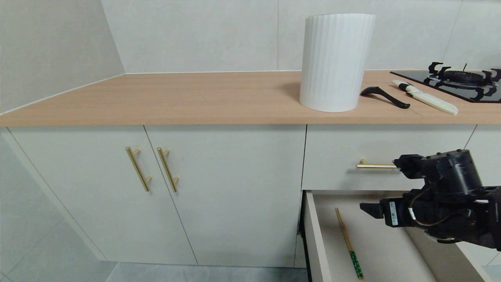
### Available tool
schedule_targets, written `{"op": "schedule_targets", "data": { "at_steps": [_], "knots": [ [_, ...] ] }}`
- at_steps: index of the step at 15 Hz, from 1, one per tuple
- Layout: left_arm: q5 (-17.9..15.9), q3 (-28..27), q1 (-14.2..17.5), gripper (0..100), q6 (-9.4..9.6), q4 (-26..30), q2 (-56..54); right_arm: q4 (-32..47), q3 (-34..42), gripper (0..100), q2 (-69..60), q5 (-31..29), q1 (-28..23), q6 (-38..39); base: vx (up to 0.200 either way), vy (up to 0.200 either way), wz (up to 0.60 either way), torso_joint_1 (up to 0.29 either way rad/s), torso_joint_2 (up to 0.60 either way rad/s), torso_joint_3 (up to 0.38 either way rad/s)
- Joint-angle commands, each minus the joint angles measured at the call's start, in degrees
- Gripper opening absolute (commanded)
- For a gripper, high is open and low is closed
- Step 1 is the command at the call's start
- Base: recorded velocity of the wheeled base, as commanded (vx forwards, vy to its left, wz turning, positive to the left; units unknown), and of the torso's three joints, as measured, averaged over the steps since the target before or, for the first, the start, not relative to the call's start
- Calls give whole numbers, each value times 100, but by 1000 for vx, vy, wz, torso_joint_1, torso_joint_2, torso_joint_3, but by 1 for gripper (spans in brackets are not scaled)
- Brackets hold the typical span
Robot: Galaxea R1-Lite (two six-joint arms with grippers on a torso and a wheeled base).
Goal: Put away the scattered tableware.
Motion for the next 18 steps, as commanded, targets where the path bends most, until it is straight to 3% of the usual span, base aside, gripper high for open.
{"op": "schedule_targets", "data": {
  "at_steps": [1,4,10,18],
  "knots": [
    [1,-2,1,100,1,2,2,-17,19,100,-613,-48,-47,-34,0,0,0,0,0,0],
    [1,-2,1,100,1,2,2,-17,-8,100,-807,-399,-47,-192,0,0,0,0,0,0],
    [1,-2,1,100,1,2,2,-35,-43,100,-1000,-408,-249,-306,0,0,0,28,-140,-133],
    [1,-2,1,100,1,2,2,-43,-51,100,-1053,-408,-258,-315,0,0,0,171,-486,-291]
  ]
}}
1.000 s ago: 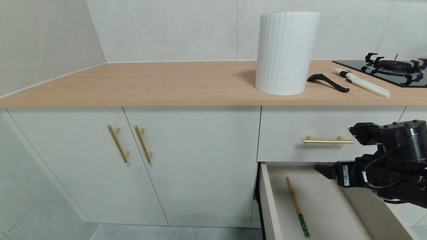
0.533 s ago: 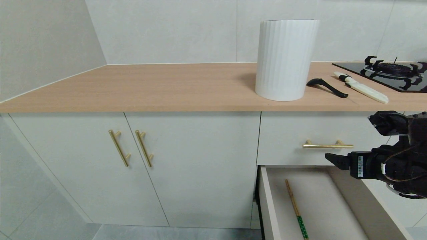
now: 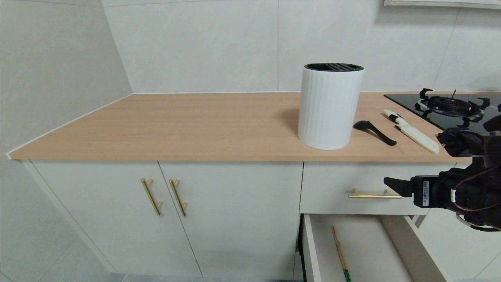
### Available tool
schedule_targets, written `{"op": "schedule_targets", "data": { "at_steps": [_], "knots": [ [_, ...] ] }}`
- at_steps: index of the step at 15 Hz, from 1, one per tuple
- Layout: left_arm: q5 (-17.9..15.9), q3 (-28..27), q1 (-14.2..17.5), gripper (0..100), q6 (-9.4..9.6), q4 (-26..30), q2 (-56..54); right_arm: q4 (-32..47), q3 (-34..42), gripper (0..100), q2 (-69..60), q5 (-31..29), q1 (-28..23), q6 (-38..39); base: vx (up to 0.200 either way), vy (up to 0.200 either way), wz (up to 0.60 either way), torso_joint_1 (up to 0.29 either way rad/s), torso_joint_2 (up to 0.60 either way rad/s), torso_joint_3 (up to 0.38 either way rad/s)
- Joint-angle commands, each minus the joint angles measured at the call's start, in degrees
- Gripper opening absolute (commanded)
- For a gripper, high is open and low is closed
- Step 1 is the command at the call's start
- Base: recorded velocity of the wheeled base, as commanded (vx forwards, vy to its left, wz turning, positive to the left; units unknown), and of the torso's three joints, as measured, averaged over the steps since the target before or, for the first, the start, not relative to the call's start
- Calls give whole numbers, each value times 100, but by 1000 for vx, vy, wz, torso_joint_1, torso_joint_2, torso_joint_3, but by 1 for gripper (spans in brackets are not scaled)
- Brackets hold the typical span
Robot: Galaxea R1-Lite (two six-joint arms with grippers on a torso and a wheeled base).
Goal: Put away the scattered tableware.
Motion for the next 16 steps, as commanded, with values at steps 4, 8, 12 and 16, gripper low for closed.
{"op": "schedule_targets", "data": {
  "at_steps": [4,8,12,16],
  "knots": [
    [-2,1,4,100,0,2,2,-3,-4,100,4,2,2,-7,0,0,0,189,-477,-283],
    [-2,1,4,100,0,11,2,-21,-4,100,-13,10,-7,-227,0,0,0,167,-376,-215],
    [-2,1,4,100,0,2,2,-21,-382,100,461,309,-201,-728,0,0,0,18,-44,-23],
    [-2,1,4,100,0,2,2,14,-1410,100,1059,793,-754,-895,0,0,0,0,0,0]
  ]
}}
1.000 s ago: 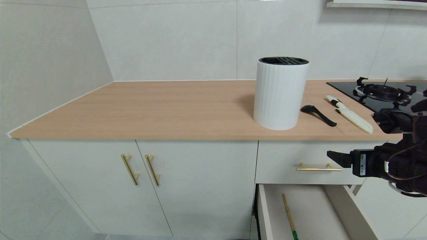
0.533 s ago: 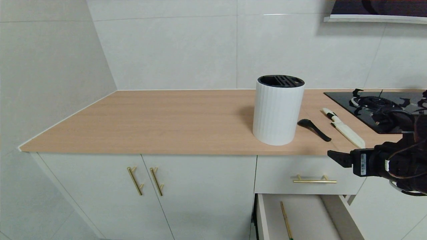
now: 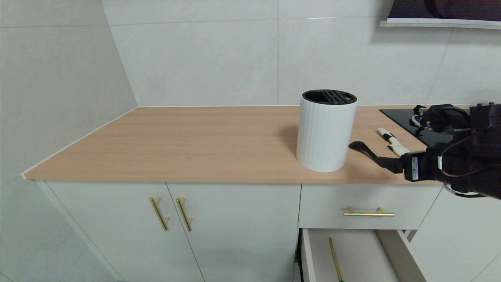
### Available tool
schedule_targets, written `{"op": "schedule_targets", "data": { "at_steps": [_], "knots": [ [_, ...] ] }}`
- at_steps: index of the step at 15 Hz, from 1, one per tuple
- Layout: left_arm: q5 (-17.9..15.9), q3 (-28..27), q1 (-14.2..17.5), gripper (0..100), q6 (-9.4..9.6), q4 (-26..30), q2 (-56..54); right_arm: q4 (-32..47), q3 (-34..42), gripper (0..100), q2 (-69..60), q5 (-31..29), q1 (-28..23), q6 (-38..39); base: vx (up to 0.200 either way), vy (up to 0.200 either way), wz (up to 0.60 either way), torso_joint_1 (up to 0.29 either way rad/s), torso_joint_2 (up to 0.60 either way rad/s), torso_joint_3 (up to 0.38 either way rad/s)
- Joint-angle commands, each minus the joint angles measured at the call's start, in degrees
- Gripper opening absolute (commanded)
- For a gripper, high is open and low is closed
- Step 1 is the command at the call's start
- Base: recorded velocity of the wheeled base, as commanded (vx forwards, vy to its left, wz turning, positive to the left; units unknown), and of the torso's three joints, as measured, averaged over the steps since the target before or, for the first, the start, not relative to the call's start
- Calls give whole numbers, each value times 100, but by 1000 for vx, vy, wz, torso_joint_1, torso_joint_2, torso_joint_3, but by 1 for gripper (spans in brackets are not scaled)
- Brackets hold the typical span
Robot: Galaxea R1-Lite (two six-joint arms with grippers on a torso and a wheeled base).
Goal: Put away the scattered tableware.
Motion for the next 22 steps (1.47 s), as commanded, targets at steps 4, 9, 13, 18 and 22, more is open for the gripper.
{"op": "schedule_targets", "data": {
  "at_steps": [4,9,13,18,22],
  "knots": [
    [1,1,1,100,1,0,2,-98,-998,100,995,1446,-825,-572,0,0,0,0,0,0],
    [1,1,1,100,1,0,2,-1039,-1174,100,2041,1974,-1458,-616,0,0,0,0,0,0],
    [1,1,1,100,1,8,2,-1311,-1165,100,2305,2114,-1493,-642,0,0,0,0,0,0],
    [1,1,1,100,1,0,2,-1303,-1182,100,2595,2114,-1397,-660,0,0,0,0,0,0],
    [1,1,1,100,1,0,2,-1285,-1200,100,2726,2088,-1388,-660,0,0,0,0,0,0]
  ]
}}
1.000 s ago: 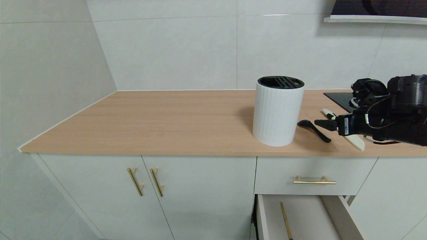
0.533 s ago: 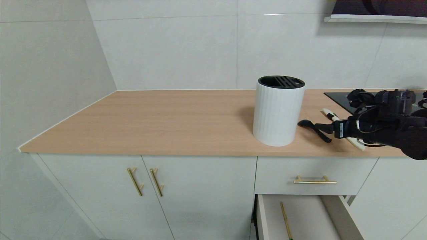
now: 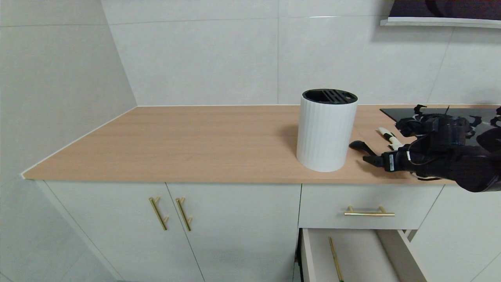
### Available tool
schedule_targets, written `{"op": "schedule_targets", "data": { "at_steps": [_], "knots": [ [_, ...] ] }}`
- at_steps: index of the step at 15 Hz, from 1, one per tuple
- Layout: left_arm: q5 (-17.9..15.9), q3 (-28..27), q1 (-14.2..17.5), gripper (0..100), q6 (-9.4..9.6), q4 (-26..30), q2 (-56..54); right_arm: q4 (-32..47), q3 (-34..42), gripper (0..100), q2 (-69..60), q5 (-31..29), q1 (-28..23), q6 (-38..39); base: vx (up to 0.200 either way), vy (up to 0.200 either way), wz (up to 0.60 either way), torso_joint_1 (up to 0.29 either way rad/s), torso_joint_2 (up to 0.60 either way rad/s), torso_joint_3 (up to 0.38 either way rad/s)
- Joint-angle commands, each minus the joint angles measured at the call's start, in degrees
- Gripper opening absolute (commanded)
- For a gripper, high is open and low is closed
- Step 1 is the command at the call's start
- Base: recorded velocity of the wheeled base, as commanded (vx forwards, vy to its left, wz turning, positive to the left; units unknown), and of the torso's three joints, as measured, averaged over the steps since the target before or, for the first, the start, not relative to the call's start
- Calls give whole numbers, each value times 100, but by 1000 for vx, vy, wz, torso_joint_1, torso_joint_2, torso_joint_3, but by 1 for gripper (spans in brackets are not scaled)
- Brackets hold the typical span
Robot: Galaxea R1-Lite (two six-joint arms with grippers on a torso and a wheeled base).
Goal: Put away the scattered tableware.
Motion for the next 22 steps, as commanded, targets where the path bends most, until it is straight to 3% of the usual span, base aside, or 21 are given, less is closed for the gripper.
{"op": "schedule_targets", "data": {
  "at_steps": [1,12,13,22],
  "knots": [
    [1,1,1,100,1,-3,2,1,-20,100,100,-28,37,-13,0,0,0,0,0,0],
    [1,1,1,100,-8,-3,2,1,-196,100,363,-274,37,-39,0,0,0,0,0,0],
    [1,1,1,100,1,-3,2,1,-196,0,381,-274,37,-39,0,0,0,0,0,0],
    [1,1,1,100,1,6,2,54,-187,0,293,-274,37,-30,0,0,0,0,0,0]
  ]
}}
